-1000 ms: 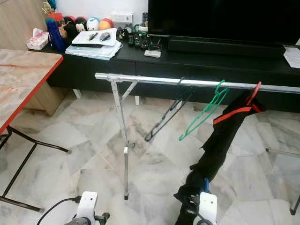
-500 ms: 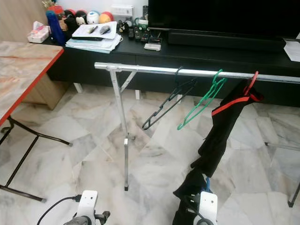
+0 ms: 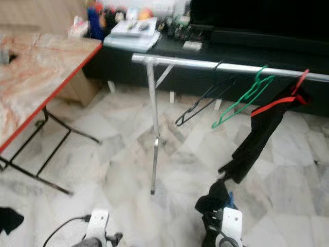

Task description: Hang hanger

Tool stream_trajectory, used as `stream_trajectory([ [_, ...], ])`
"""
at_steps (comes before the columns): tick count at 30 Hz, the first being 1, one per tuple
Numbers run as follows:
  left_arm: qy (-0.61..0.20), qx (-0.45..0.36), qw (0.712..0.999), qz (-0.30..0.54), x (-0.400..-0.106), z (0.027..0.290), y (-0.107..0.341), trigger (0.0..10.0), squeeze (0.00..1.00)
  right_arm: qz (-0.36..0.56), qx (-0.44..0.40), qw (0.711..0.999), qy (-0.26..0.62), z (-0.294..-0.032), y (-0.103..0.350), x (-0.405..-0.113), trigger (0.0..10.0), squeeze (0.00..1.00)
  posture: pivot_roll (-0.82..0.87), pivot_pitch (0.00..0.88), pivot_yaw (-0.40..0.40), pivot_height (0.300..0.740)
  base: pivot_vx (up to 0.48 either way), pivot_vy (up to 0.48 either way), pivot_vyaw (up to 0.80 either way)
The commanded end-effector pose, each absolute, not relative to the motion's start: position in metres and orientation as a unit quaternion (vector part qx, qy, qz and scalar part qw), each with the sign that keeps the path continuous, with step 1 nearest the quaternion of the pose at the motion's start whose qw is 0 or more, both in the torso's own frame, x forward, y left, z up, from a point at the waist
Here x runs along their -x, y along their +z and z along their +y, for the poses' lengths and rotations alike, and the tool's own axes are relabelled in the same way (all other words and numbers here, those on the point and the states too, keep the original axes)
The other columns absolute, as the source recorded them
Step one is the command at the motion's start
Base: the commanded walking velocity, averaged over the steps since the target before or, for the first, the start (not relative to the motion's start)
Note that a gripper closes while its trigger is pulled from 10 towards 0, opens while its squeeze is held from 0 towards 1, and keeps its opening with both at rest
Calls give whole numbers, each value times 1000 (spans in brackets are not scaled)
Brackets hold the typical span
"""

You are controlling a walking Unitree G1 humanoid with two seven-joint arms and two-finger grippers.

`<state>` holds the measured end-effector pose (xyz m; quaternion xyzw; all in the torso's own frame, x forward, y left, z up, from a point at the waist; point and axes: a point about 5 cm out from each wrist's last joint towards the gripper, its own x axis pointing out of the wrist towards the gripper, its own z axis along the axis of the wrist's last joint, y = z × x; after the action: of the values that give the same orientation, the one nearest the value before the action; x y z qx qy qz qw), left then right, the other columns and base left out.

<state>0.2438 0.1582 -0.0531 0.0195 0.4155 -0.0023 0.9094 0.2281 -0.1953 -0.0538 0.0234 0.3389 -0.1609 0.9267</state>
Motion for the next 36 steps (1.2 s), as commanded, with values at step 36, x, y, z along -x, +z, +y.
stream_trajectory([
  [36,3,-13,901,433,-234,159,-60,10000,0,330,-42,925,-182,-203,-51,-230,10000,0,85,181,-11,740,-283,0,0],
])
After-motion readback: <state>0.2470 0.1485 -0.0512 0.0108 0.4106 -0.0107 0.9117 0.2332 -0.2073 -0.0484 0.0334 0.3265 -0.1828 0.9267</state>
